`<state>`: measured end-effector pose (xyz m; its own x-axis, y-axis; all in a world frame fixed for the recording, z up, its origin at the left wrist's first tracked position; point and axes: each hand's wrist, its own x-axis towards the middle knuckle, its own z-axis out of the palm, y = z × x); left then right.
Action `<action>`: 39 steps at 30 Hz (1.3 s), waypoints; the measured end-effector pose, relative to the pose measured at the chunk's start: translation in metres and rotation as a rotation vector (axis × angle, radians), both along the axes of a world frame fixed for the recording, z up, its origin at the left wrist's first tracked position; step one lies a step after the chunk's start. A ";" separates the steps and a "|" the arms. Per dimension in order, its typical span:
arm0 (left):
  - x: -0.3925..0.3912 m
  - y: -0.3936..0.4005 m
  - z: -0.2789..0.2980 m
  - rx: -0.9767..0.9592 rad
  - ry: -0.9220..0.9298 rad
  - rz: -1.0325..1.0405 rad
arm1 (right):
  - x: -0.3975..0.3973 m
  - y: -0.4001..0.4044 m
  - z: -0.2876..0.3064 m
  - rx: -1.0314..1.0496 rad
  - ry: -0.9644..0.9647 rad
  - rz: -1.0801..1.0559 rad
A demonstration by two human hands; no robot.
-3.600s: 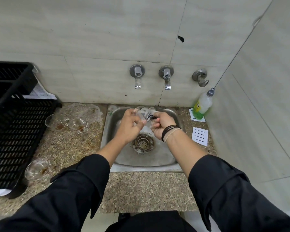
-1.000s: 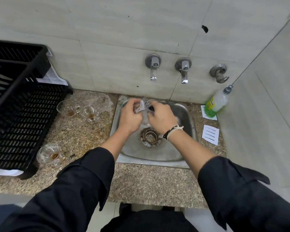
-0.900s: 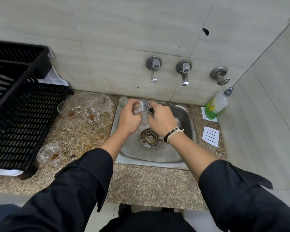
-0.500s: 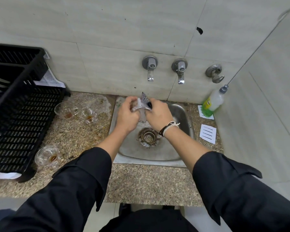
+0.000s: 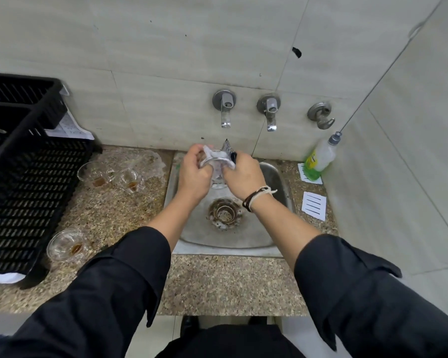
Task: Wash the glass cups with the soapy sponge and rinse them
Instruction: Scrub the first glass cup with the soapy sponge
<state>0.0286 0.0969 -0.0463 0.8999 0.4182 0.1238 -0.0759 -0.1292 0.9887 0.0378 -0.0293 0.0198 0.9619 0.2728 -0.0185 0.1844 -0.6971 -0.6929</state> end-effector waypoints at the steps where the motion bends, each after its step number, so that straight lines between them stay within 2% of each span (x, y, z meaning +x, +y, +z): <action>1: 0.000 -0.001 0.001 -0.001 -0.005 0.006 | -0.001 0.001 0.001 0.005 -0.003 -0.005; 5: 0.001 0.005 0.001 -0.094 -0.043 0.054 | -0.009 -0.001 0.002 0.023 -0.047 0.002; 8: -0.003 -0.006 0.004 -0.039 -0.025 -0.016 | -0.002 -0.001 0.005 -0.007 -0.021 -0.018; 13: -0.006 0.004 -0.002 -0.072 -0.041 0.054 | -0.016 -0.002 0.000 0.000 -0.060 0.020; 17: -0.015 -0.007 0.003 0.009 -0.024 -0.013 | -0.009 -0.002 0.002 0.001 -0.031 -0.013; 21: -0.015 -0.003 -0.003 -0.069 -0.037 0.080 | -0.023 -0.003 0.004 0.027 -0.071 0.028; 25: -0.019 -0.014 0.001 -0.021 -0.005 0.001 | -0.011 -0.004 0.006 -0.009 -0.041 0.001; 29: -0.017 -0.005 -0.004 -0.102 -0.003 0.111 | -0.024 -0.004 0.001 -0.003 -0.083 0.020; 33: -0.020 -0.020 -0.003 -0.173 -0.017 0.056 | -0.011 -0.002 0.005 -0.018 -0.030 -0.007; 36: -0.022 -0.019 -0.010 -0.252 0.004 0.134 | -0.021 -0.001 0.002 -0.015 -0.053 -0.001; 39: -0.028 -0.023 -0.010 -0.167 0.073 0.016 | -0.016 -0.004 -0.002 -0.043 -0.062 -0.028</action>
